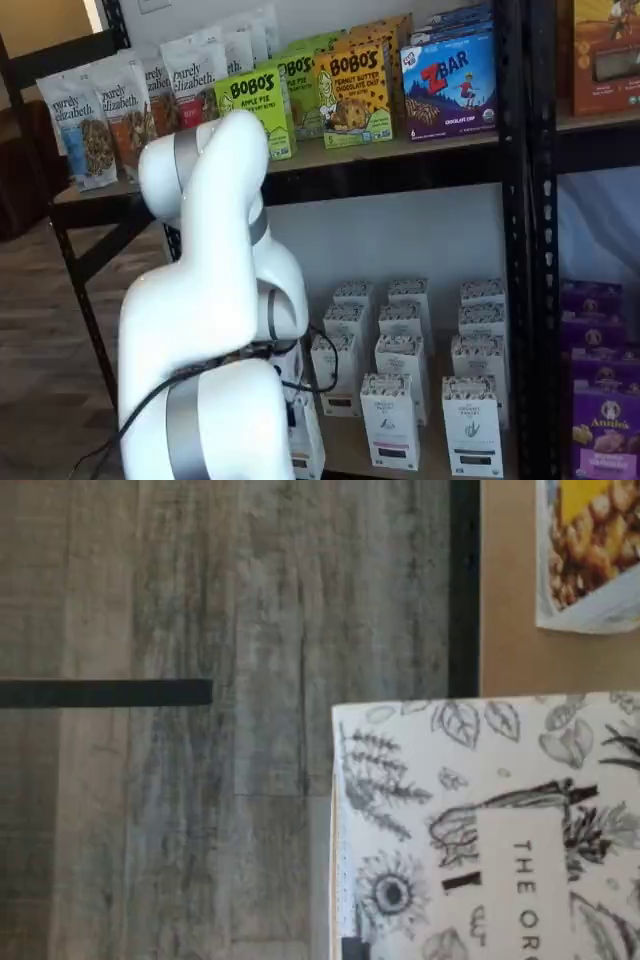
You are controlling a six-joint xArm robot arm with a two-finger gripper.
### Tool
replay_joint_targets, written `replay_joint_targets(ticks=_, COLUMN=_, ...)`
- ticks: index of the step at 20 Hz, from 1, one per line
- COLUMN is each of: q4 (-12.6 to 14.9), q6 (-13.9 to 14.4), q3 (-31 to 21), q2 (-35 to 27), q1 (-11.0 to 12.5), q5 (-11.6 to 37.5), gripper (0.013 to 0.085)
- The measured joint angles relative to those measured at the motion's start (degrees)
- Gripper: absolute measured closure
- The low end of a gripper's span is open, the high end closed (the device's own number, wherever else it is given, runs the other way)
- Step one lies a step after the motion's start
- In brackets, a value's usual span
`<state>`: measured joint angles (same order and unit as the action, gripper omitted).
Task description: Pick up the white box with a yellow strip in the middle, on the bottom shelf, the fourth box from the left
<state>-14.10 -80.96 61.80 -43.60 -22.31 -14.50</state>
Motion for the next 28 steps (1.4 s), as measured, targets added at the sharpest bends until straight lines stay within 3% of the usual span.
replay_joint_targets(ticks=3, q4=-0.45, q6=0.03, q3=-1.78, q2=1.92, q1=-0.42, q5=-0.51, gripper=0.0570)
replay_joint_targets(ticks=9, q4=3.66, q6=4.17, q3=-6.39, q2=6.55, q1=-0.63, q5=-0.64, gripper=0.0570)
replay_joint_targets(ticks=19, q4=4.30, q6=4.79, q3=-12.22, q2=14.37, q1=-0.47, q5=-3.13, gripper=0.0570)
replay_joint_targets(ticks=24, q4=7.83, q6=7.98, q3=-14.86, q2=18.60, q1=-0.24, q5=-4.64, gripper=0.0570)
replay_joint_targets(ticks=28, q4=8.84, q6=8.91, q3=-16.85, q2=22.26, q1=-0.16, q5=-6.49, gripper=0.0570)
